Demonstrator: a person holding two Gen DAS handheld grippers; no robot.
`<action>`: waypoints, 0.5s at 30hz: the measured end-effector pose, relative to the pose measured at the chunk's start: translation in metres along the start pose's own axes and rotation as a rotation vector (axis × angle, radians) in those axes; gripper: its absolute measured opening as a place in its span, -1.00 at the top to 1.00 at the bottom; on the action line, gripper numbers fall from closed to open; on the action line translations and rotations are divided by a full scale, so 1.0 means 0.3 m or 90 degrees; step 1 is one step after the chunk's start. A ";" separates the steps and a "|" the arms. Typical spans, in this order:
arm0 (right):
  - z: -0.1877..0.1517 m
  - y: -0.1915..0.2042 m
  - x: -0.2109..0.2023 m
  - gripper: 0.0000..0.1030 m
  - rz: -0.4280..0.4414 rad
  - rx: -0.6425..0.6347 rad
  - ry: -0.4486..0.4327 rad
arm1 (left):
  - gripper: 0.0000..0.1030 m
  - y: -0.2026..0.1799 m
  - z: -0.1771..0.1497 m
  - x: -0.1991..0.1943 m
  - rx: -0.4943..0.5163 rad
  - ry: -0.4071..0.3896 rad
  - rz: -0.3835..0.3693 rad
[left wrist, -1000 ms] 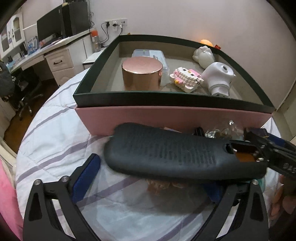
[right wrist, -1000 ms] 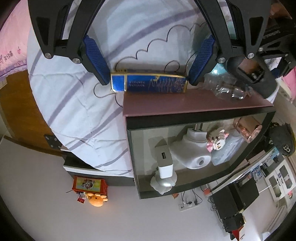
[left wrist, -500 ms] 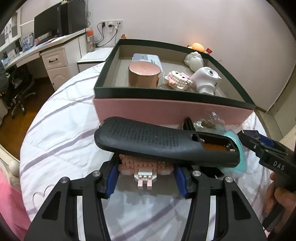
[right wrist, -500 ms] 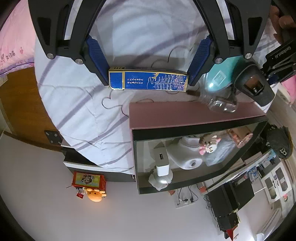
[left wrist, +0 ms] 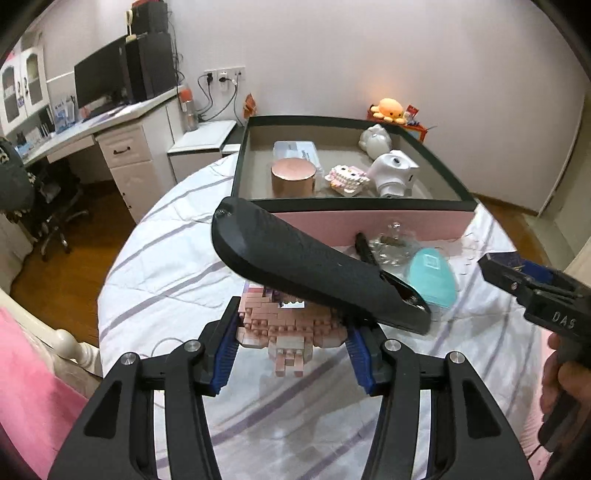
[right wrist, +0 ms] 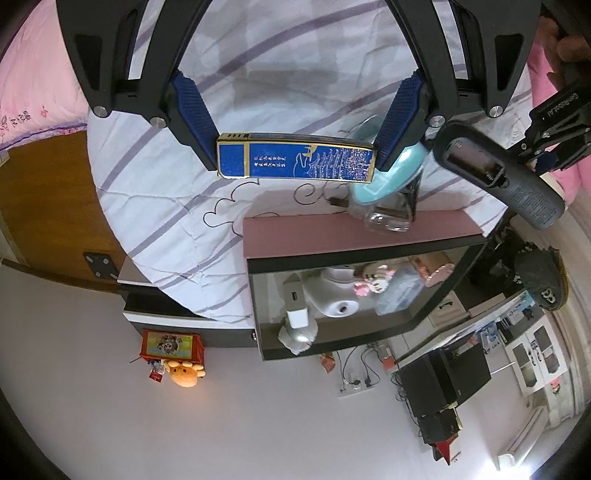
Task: Organize rigid objects
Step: 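Carry the blue box and block figure over the tray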
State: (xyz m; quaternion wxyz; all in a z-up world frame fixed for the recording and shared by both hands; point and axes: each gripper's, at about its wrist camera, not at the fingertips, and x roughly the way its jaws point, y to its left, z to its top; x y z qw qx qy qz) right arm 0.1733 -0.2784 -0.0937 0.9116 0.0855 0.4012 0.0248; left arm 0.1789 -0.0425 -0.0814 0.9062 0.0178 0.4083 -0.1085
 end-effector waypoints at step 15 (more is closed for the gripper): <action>-0.012 0.073 -0.168 -0.62 0.021 -0.027 -0.054 | -0.03 -0.010 0.003 -0.182 0.004 -0.066 -0.005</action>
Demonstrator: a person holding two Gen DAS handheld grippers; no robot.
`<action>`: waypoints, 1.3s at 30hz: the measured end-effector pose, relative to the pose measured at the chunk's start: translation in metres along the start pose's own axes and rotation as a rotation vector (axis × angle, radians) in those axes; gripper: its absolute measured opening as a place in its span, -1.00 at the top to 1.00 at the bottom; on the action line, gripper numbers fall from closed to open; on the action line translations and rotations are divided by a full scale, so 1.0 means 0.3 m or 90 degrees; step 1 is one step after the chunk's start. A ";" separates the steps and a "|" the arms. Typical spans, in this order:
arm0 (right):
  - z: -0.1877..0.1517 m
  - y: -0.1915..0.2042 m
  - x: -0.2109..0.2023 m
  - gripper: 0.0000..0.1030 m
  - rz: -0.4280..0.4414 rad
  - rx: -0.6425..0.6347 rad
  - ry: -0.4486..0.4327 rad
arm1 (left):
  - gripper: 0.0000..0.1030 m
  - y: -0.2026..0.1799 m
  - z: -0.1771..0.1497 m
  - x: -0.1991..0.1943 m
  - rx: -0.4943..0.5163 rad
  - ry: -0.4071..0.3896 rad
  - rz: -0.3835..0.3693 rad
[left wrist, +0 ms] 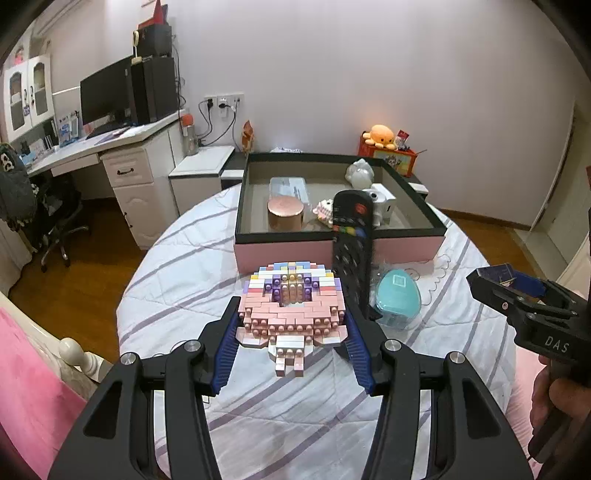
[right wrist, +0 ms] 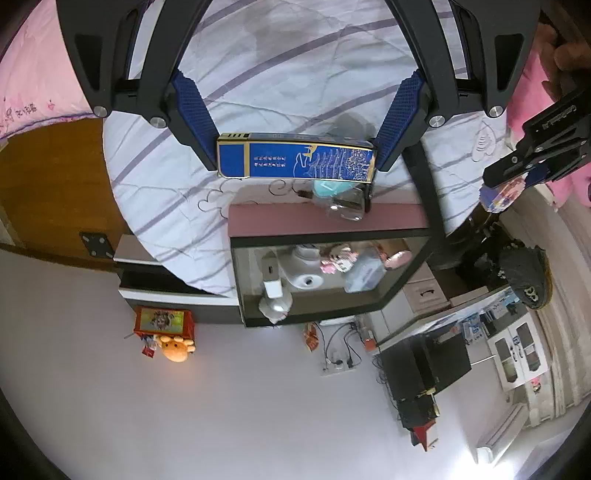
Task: Organize rigid objects
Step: 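Carry the blue box and block figure over the tray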
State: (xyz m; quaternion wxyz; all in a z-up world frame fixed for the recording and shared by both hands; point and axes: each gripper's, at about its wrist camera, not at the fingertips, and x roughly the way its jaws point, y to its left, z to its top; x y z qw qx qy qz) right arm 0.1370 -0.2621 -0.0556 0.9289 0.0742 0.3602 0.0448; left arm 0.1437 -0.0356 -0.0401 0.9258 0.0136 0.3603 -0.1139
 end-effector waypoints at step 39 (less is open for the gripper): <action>0.512 -0.001 0.468 -0.62 -0.005 -0.058 -0.006 | -0.03 -0.028 0.555 0.518 0.004 -0.020 -0.049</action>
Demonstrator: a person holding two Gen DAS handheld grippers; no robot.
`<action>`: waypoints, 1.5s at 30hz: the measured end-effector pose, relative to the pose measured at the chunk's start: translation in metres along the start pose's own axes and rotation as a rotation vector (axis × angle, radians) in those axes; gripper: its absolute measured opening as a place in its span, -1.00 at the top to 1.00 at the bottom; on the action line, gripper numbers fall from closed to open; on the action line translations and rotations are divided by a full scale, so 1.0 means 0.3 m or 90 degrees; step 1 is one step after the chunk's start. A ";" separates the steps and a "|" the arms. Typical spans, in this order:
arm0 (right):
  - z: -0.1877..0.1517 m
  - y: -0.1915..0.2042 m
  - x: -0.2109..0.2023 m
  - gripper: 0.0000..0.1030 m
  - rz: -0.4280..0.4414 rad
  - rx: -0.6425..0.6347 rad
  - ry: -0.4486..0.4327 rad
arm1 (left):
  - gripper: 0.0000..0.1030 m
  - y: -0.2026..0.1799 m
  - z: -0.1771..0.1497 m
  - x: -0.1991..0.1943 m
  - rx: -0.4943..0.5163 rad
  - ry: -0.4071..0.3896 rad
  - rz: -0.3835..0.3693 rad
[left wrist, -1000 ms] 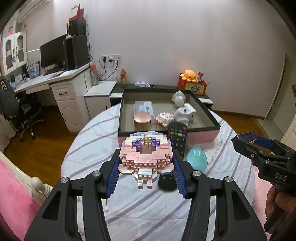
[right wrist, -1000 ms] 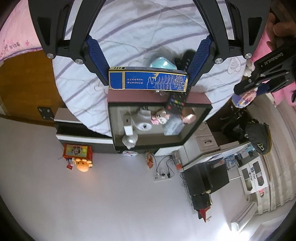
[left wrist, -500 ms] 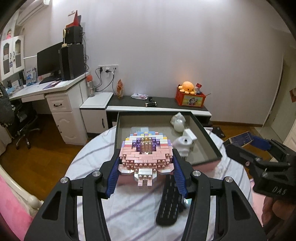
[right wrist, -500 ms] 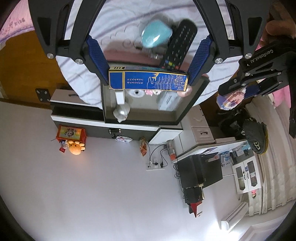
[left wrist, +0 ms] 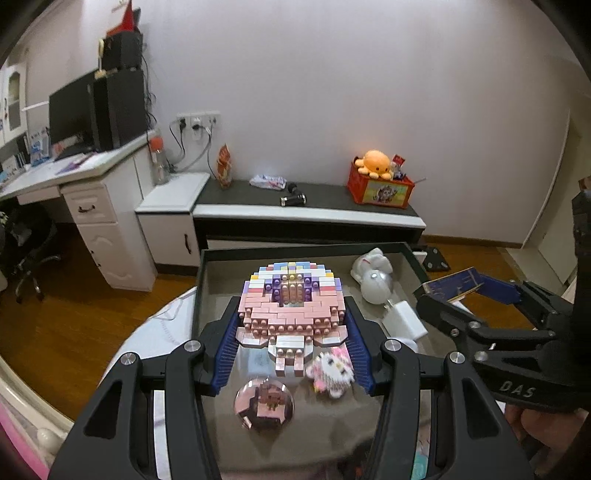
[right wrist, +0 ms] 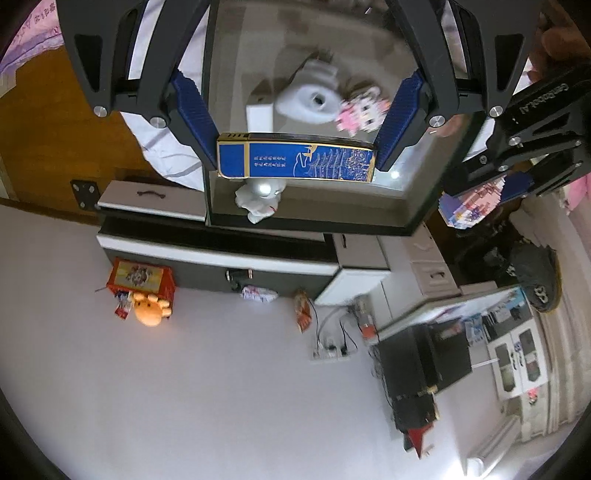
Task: Organize rigid objects
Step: 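Carry the blue box and block figure over the tray, then release the blue box and block figure into the tray, open both tools, then withdraw both tools back over the remote and teal case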
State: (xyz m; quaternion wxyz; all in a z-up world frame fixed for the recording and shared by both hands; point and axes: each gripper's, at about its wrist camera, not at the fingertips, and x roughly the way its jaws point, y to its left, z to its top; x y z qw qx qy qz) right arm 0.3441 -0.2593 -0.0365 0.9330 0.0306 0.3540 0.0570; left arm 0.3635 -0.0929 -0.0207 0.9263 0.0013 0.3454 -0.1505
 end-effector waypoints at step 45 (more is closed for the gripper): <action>-0.336 0.020 -0.571 -1.00 0.010 0.082 -0.069 | -1.00 -0.010 -0.367 -0.611 -0.042 -0.087 0.070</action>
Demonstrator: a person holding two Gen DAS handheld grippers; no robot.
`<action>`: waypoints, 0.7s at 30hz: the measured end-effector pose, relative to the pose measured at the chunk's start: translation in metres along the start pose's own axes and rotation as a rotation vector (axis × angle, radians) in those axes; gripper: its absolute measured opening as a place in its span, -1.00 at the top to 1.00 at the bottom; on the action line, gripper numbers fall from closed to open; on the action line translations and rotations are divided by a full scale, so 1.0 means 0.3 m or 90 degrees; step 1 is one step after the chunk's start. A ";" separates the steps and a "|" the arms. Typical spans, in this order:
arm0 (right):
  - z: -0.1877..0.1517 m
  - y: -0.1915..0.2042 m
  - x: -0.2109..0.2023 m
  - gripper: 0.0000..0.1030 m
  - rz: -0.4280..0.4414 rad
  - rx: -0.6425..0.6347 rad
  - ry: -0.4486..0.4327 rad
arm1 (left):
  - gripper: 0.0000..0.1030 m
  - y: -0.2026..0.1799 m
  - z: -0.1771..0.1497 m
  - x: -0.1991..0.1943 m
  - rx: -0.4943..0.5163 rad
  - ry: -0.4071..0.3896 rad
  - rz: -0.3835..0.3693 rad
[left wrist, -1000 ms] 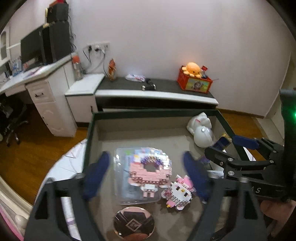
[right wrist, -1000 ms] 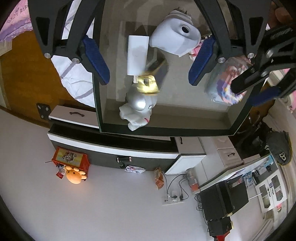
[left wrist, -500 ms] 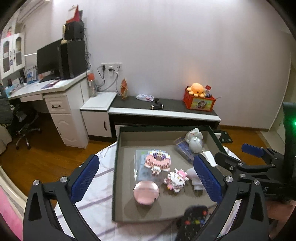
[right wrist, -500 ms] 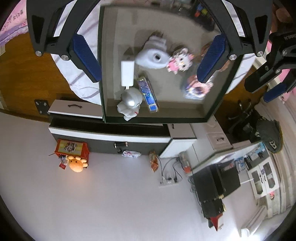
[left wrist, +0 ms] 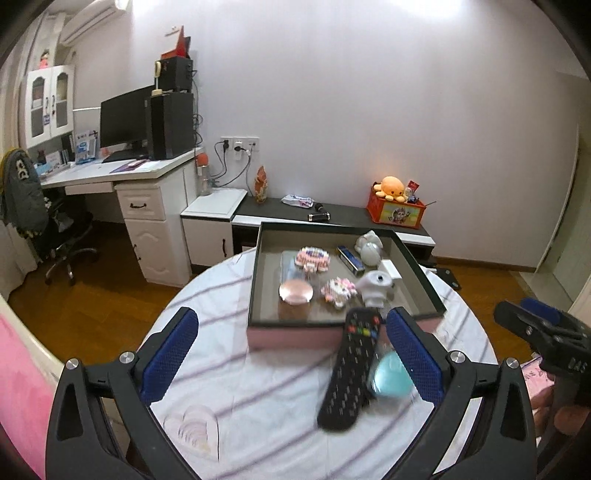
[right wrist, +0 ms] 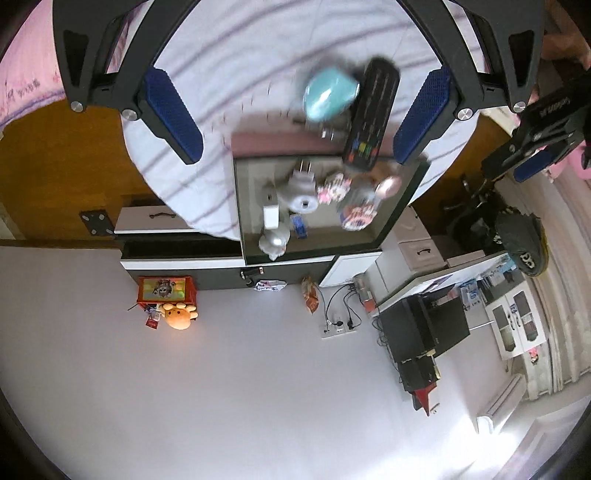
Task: Organize rigid objects
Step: 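Withdraw both tools back over the remote and teal case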
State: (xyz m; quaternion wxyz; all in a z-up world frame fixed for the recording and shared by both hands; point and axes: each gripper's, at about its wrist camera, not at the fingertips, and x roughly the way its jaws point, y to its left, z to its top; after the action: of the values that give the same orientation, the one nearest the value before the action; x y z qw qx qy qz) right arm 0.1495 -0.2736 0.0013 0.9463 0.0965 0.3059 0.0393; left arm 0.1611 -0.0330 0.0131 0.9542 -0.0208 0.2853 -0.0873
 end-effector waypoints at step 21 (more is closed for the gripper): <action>-0.215 0.042 -0.154 -1.00 0.000 -0.003 0.010 | -1.00 -0.063 -0.189 -0.164 0.017 0.015 0.004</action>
State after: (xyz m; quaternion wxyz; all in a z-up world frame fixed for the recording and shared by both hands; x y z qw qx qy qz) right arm 0.0740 -0.2572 -0.0207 0.9441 0.0943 0.3132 0.0407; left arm 0.0867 -0.0423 -0.0061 0.9512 -0.0064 0.2957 -0.0886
